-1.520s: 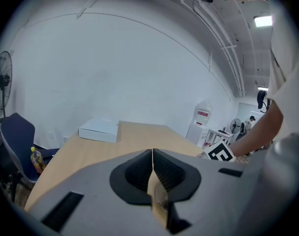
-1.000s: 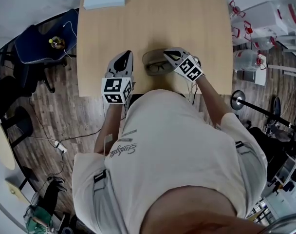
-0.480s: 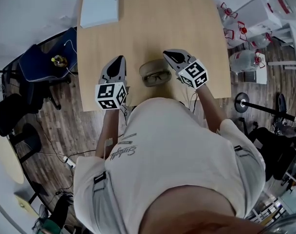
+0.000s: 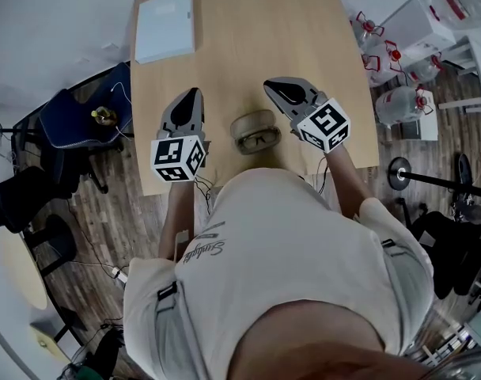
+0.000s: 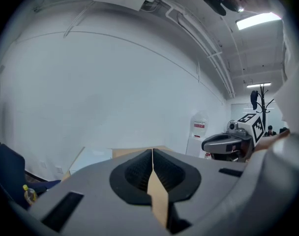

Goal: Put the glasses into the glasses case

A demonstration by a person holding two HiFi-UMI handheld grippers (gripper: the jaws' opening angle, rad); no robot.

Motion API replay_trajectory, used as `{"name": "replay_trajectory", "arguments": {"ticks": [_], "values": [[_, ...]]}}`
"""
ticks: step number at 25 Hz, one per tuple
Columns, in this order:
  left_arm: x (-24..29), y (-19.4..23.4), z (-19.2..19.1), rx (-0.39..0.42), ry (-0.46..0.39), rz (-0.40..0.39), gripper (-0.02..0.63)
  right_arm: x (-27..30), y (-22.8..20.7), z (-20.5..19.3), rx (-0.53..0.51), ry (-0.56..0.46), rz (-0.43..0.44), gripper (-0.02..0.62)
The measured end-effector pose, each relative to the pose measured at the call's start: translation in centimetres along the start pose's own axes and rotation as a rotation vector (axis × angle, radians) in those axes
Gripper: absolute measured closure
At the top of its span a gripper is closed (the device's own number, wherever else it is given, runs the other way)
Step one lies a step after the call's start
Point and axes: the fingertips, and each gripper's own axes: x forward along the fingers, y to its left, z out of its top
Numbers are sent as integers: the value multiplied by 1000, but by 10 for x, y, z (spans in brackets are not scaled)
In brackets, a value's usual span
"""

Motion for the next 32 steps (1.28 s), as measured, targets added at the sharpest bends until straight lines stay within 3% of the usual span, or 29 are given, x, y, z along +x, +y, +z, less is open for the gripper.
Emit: {"name": "replay_trajectory", "arguments": {"ticks": [6,15,24,32], "values": [[6,6,35,26,-70,13,589,0,-13,46,-7,-52,-51,600],[13,2,67,96,-117,-4,589,-8,-31,80,18,-114,-154,600],[9,-3,78,122,-129,-16,589,-18,-35,87,73,-163,-191,600],[0,-6,81,133,-129,-13,589,-21,-34,96,13,-178,-223,600]]}}
